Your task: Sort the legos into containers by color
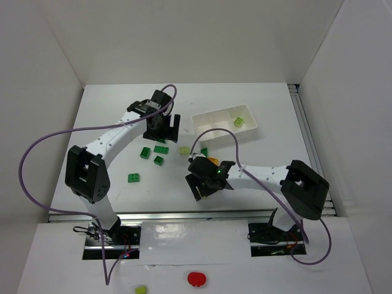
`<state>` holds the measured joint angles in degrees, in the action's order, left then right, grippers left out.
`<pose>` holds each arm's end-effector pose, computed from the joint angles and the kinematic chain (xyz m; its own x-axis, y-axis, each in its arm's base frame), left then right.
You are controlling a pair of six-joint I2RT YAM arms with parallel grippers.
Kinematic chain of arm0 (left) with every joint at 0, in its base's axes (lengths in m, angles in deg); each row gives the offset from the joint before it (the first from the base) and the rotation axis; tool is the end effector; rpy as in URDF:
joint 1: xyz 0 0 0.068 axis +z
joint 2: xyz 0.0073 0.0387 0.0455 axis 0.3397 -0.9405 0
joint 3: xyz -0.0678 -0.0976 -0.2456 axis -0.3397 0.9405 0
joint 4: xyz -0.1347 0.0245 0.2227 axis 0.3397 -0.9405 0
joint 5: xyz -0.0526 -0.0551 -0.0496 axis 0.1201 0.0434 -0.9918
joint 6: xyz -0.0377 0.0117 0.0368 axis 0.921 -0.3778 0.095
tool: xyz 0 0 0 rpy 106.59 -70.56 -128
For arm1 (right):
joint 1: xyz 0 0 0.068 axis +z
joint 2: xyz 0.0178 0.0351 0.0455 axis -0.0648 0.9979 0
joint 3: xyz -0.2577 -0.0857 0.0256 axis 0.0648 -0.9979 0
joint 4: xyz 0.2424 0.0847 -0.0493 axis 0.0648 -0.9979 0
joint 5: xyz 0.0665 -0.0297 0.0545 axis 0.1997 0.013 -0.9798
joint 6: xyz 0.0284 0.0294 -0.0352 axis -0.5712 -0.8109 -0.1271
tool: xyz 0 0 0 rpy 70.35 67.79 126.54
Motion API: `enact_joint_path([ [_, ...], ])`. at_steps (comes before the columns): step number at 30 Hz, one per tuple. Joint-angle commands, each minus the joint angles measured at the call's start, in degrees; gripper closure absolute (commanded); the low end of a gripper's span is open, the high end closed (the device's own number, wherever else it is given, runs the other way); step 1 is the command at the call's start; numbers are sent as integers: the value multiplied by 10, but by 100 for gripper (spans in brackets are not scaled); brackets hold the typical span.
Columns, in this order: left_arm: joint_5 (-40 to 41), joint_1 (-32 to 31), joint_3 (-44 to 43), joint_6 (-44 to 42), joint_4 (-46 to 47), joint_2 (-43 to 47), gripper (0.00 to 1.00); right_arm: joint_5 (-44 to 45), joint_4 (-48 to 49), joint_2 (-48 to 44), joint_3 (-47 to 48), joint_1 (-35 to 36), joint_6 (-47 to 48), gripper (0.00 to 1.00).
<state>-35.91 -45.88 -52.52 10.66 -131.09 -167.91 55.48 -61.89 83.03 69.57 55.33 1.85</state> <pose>0.3354 -0.1596 0.2915 -0.8628 -0.0365 -0.5042 0.0341 0.9909 -0.1301 0.1523 0.2479 0.1736 -0.8008 -0.4215 -0.4256 -0.5184 0.8436 0.1401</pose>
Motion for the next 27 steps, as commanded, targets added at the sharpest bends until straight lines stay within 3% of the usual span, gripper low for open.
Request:
enact_joint_path([
  [1,14,3,-8,8,-7,26,2,-4,-10,5,1,5,-10,28],
  [4,14,3,-8,8,-7,26,2,9,-10,16,1,5,-17,35],
  [9,24,3,-20,3,-7,26,2,33,-30,8,15,5,-22,58],
  [13,36,3,-26,-2,-12,21,2,83,-83,-31,83,5,-15,60],
  [19,42,8,-26,-3,-12,15,2,170,-158,-48,196,-124,21,60],
  [24,-14,8,-20,-10,-12,10,2,149,-81,-11,253,-287,34,60],
  [27,-49,8,-14,-20,-7,-1,2,142,-47,38,292,-344,34,60],
])
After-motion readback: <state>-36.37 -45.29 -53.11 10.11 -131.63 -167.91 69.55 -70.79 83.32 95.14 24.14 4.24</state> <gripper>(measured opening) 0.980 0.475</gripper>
